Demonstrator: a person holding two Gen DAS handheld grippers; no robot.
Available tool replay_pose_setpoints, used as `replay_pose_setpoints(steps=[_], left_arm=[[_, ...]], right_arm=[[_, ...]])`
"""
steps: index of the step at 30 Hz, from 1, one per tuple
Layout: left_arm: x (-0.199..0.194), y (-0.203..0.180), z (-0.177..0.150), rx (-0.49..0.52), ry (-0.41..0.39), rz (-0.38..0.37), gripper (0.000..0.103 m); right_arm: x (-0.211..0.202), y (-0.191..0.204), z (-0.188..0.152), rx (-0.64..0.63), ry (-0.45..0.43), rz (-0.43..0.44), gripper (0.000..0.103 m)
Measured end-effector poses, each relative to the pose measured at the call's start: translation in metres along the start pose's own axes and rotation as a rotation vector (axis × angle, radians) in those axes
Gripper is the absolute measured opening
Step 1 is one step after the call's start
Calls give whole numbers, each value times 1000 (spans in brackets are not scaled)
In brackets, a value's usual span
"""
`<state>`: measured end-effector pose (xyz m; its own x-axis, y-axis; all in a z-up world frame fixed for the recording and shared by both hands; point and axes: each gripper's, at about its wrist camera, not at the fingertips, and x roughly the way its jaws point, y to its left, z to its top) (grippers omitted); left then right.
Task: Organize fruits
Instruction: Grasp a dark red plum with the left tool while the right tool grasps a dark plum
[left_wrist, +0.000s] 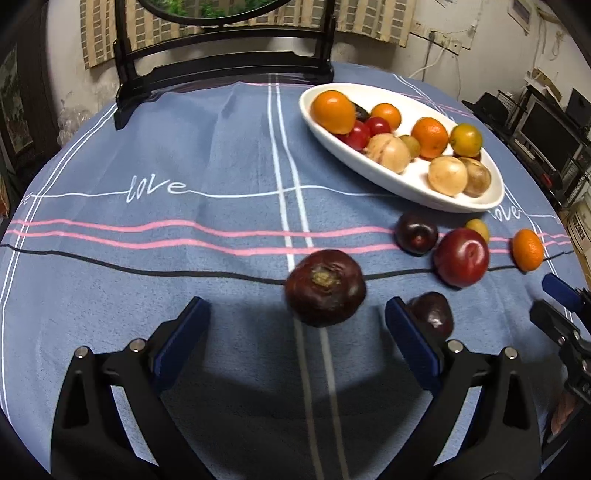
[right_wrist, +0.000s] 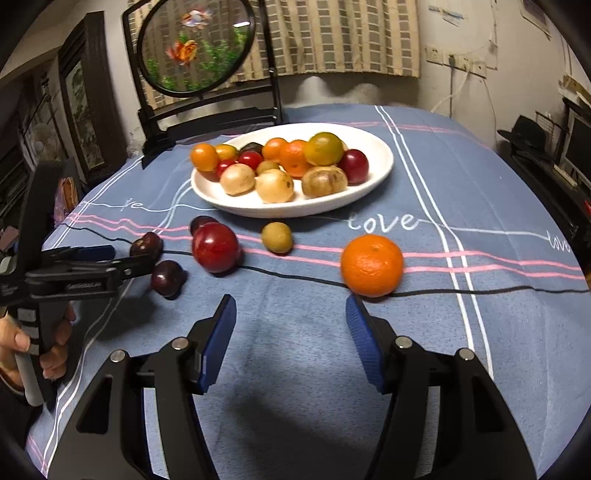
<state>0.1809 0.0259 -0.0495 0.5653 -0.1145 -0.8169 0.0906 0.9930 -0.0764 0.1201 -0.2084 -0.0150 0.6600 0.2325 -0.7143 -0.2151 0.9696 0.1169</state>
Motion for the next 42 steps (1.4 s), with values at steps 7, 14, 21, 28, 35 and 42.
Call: replay_pose_setpoints(steps=[7, 14, 21, 28, 35, 42], left_arm=[[2, 2, 1, 10, -14, 11, 79], [-2, -17, -3, 113, -43, 45, 44], [-3, -9, 0, 75, -32, 15, 43], [-5, -3, 2, 56, -30, 24, 44], [-9, 10, 7, 19, -37, 40, 44], [-8, 16, 9, -1, -29, 36, 44]], right_arm=[[1, 2, 1, -5, 4, 2, 62], [1, 2, 0, -6, 5, -2, 62], [2, 12, -3, -12, 20, 71, 62], [11, 67, 0, -190, 59, 87, 62], [44, 102, 19, -262, 99, 78, 62], [74, 112, 25, -268, 160, 50, 39]])
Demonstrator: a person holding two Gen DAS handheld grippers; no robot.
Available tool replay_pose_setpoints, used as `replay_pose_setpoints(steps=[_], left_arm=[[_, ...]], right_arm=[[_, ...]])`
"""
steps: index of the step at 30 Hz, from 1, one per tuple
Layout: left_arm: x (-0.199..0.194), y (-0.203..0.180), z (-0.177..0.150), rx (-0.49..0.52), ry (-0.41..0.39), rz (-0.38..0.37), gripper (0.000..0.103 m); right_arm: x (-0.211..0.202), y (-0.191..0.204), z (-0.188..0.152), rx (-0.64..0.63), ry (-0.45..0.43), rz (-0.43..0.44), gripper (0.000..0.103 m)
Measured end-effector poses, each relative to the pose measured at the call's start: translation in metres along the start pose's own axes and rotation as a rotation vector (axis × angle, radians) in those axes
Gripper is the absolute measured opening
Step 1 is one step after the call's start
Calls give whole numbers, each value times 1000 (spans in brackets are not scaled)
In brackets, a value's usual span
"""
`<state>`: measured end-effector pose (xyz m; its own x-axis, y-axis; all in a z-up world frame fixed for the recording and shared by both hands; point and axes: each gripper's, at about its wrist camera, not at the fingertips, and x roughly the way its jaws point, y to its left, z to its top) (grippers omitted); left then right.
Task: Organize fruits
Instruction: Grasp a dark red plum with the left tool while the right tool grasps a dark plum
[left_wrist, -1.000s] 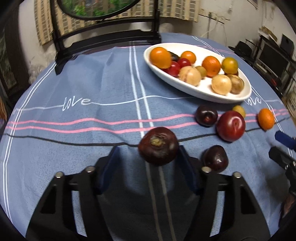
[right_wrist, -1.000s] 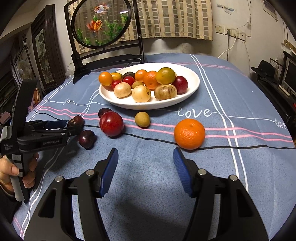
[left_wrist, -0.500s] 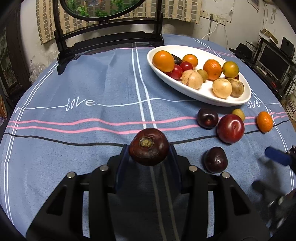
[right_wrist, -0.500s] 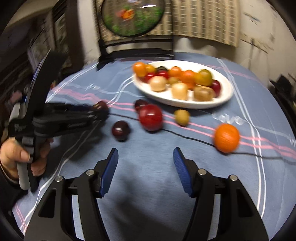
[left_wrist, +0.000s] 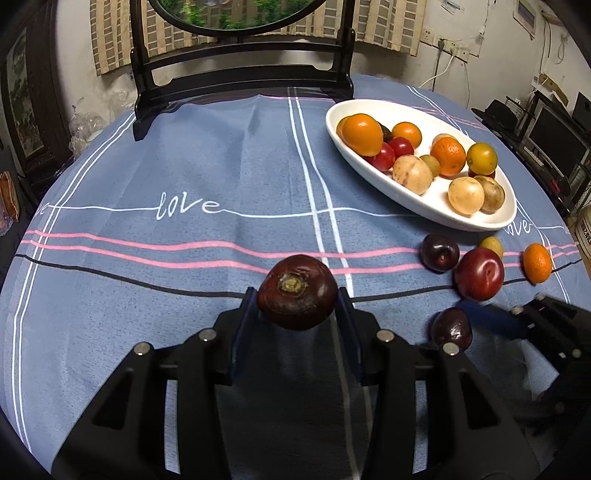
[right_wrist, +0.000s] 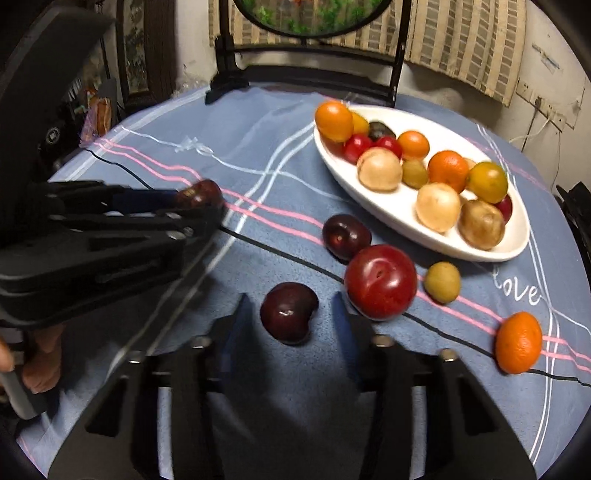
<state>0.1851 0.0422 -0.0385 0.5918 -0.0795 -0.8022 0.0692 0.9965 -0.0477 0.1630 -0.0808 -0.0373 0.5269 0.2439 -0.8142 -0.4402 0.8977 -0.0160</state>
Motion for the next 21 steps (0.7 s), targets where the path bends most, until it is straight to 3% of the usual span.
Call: replay_pose_setpoints(steps=[2, 21], left_arm=[[0, 0, 0, 0, 2, 0, 44], [1, -2, -2, 7, 4, 0, 44]], right_arm=[[0, 0, 0, 7, -14, 10, 31], [-10, 7, 4, 12, -44, 45, 31]])
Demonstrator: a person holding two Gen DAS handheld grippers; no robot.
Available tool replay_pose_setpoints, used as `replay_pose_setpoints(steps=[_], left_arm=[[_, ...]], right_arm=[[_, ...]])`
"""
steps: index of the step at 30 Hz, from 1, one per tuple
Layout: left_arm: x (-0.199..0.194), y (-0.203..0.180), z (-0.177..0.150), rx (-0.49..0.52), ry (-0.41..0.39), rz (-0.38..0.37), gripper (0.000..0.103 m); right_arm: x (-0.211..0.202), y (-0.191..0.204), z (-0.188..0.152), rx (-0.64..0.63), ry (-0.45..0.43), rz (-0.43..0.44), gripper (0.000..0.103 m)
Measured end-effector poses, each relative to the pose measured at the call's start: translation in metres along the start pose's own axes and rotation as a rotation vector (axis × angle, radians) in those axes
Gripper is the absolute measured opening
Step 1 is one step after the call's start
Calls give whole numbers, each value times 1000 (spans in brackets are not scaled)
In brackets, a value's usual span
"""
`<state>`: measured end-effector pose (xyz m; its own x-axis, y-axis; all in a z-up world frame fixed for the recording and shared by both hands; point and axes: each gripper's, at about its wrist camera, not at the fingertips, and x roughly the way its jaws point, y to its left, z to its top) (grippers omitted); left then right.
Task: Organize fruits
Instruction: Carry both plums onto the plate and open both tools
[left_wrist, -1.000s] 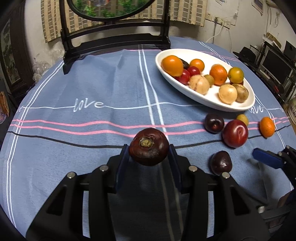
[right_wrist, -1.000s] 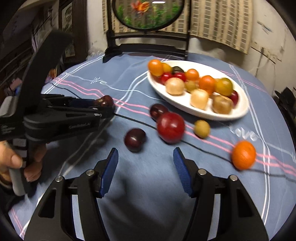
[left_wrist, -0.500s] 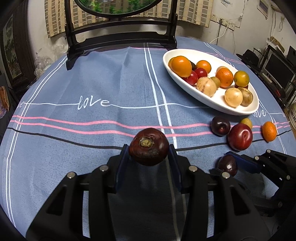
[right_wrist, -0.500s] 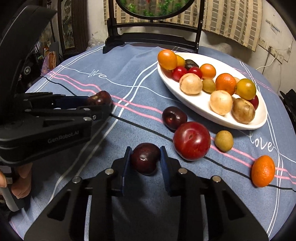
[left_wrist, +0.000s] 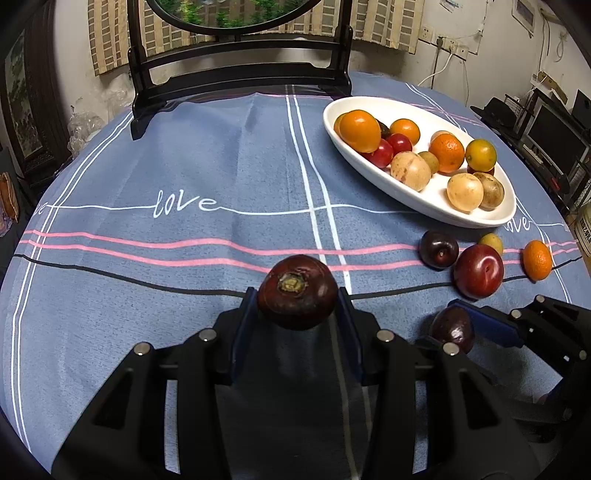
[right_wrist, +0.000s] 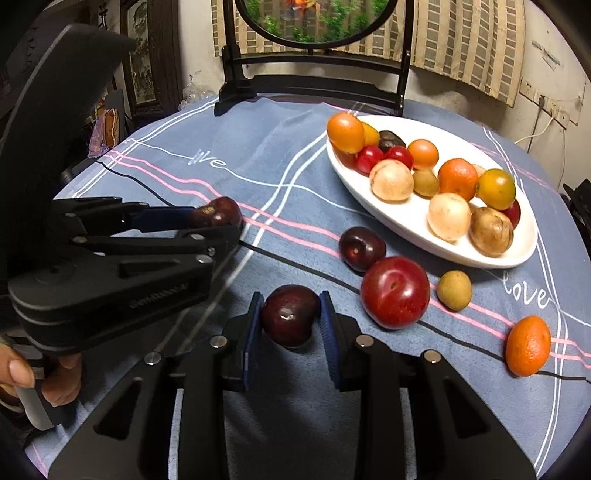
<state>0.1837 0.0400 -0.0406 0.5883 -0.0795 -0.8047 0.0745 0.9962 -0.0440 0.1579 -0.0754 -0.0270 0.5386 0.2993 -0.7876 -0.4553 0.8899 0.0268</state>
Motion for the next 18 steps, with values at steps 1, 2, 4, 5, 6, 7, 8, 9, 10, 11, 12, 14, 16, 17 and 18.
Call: replay_pose_setpoints(steps=[1, 2, 4, 5, 6, 7, 8, 9, 10, 11, 12, 14, 16, 17, 18], left_arm=[[-1, 0, 0, 1, -2, -3, 44], [-2, -1, 0, 3, -4, -5, 44], [-6, -3, 0, 7, -13, -15, 44], [-9, -5, 1, 5, -12, -27, 44], [-13, -6, 3, 1, -14, -42, 44], [-17, -8, 4, -1, -20, -56, 44], [-24, -13, 7, 7, -34, -68, 44], [-28, -18, 11, 22, -45, -76, 44], [-31, -21, 15, 33, -50, -85, 44], [-33, -28, 23, 47, -51, -96, 44], [-34, -32, 28, 53, -52, -99, 44], [-36, -42, 44, 72, -59, -105, 44], [-35, -55, 63, 103, -72, -100, 44], [-35, -60, 70, 113, -76, -99, 44], [-31, -68, 81, 125, -77, -101, 44]], right_arm=[[-3, -1, 1, 2, -5, 2, 31], [-6, -2, 1, 5, -10, 4, 31], [-17, -9, 2, 16, -27, 5, 31], [-22, -13, 3, 21, -37, 6, 31], [-27, -17, 4, 26, -46, 8, 31], [-33, -22, 5, 29, -57, 7, 31], [-40, -28, 8, 32, -74, 2, 31], [-47, -35, 10, 38, -88, -3, 31], [-52, -42, 13, 44, -101, -8, 31], [-58, -51, 17, 51, -115, -15, 31], [-62, -58, 22, 56, -128, -25, 31], [-68, -74, 29, 74, -147, -35, 31], [-71, -88, 37, 92, -165, -42, 31], [-72, -97, 43, 99, -177, -52, 31], [-71, -101, 47, 104, -181, -50, 31]])
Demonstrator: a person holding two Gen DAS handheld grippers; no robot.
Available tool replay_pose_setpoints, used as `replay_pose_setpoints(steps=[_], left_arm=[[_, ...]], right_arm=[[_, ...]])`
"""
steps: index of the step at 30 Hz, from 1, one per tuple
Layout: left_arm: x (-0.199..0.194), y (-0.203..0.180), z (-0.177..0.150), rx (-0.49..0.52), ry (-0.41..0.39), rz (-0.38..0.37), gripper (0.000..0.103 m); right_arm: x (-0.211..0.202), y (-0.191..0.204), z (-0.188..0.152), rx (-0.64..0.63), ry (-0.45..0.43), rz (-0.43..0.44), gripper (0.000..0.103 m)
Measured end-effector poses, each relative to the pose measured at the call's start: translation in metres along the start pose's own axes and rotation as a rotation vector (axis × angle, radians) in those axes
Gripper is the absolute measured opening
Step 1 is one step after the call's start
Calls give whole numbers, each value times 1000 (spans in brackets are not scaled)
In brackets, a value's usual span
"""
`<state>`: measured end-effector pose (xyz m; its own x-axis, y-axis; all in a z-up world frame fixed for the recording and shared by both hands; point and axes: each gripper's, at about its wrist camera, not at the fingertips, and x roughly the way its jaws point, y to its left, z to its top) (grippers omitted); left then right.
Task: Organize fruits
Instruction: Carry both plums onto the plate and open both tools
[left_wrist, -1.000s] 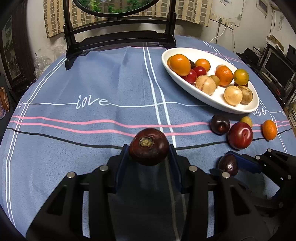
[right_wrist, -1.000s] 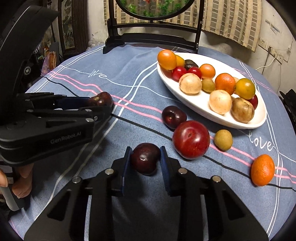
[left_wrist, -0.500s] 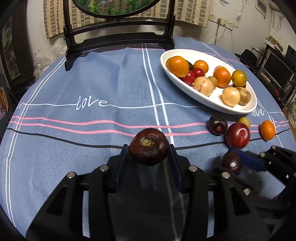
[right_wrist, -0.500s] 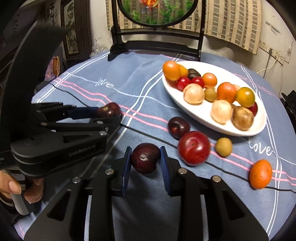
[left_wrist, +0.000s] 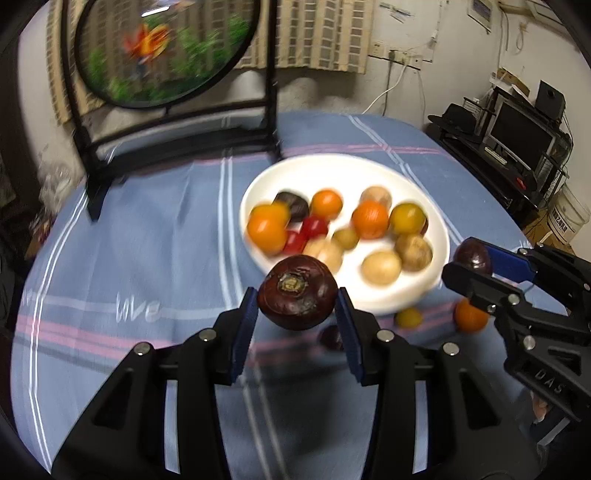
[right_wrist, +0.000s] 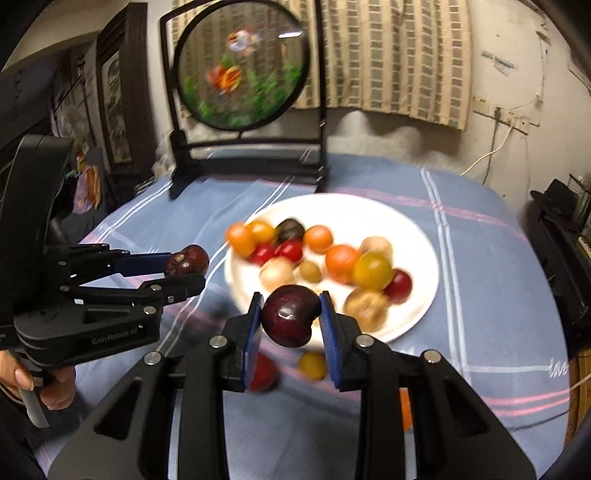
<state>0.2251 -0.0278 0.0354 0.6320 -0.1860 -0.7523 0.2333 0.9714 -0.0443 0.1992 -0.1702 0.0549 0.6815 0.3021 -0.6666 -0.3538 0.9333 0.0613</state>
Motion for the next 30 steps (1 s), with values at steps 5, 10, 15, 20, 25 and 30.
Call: replay_pose_setpoints(steps=[5, 10, 15, 20, 25, 30], left_arm=[[30, -10, 34, 19, 19, 20, 44], [57, -8, 50, 18, 42, 39, 44], [76, -10, 56, 41, 44, 61, 43], [83, -9, 59, 14, 44, 35, 53], [80, -7, 63, -27, 15, 28, 73], [67, -4, 61, -36, 10, 27, 75]], right_arm=[[23, -20, 26, 20, -5, -6, 31], [56, -34, 42, 37, 18, -12, 31], [84, -44, 46, 60, 62, -8, 31], [95, -64, 45, 159, 79, -16, 32], [94, -79, 45, 235, 69, 9, 37], [83, -90, 46, 314, -12, 45, 66]])
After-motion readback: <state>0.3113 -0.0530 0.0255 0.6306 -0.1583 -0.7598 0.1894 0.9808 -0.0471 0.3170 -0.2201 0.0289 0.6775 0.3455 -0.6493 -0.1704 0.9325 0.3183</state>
